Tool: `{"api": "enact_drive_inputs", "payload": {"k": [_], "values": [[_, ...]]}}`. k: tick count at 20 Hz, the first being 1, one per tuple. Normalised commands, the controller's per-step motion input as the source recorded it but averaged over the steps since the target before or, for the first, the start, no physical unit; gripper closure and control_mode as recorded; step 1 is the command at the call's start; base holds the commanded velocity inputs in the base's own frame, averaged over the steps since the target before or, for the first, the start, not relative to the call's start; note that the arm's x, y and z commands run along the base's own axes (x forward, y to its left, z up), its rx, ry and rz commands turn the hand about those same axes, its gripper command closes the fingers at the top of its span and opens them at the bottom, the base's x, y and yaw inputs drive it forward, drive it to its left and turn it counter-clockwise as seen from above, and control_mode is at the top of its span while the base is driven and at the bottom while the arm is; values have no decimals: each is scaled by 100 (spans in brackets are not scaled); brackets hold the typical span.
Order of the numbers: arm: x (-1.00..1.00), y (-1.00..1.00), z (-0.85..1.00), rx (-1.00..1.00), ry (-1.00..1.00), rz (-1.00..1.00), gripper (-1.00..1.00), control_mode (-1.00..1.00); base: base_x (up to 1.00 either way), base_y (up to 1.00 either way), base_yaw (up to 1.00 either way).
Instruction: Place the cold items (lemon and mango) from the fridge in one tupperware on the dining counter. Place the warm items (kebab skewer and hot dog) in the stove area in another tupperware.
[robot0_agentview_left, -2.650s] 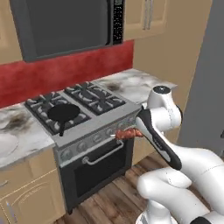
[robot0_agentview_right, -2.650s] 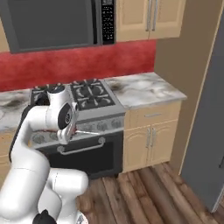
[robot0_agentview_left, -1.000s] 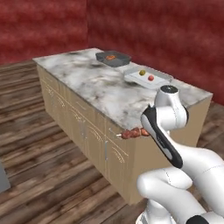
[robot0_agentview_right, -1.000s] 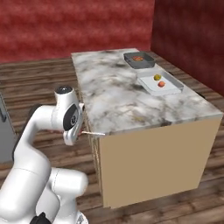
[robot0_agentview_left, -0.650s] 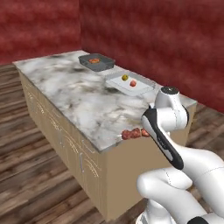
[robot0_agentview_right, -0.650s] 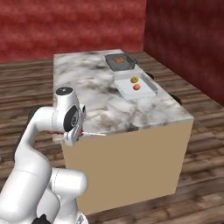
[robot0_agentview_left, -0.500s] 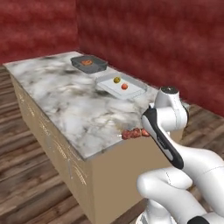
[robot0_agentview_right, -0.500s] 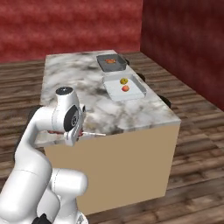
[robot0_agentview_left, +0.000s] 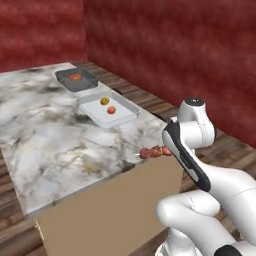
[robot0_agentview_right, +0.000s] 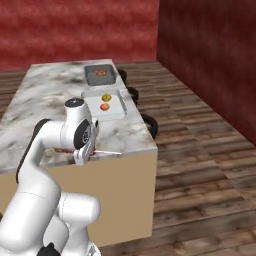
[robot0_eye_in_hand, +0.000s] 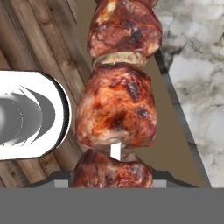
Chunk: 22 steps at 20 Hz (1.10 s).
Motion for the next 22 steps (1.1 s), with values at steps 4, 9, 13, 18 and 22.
{"api": "enact_drive_inputs", "payload": {"k": [4,9,13,18,22], "values": [[0,0,0,0,0,0,100,100,37,-100,9],[0,0,0,0,0,0,100,100,70,-100,13],[0,0,0,0,0,0,100,100,79,-100,13],[0,0,0,0,0,0,100,100,77,-100,21],[0,0,0,0,0,0,100,100,71,-100,33]]}}
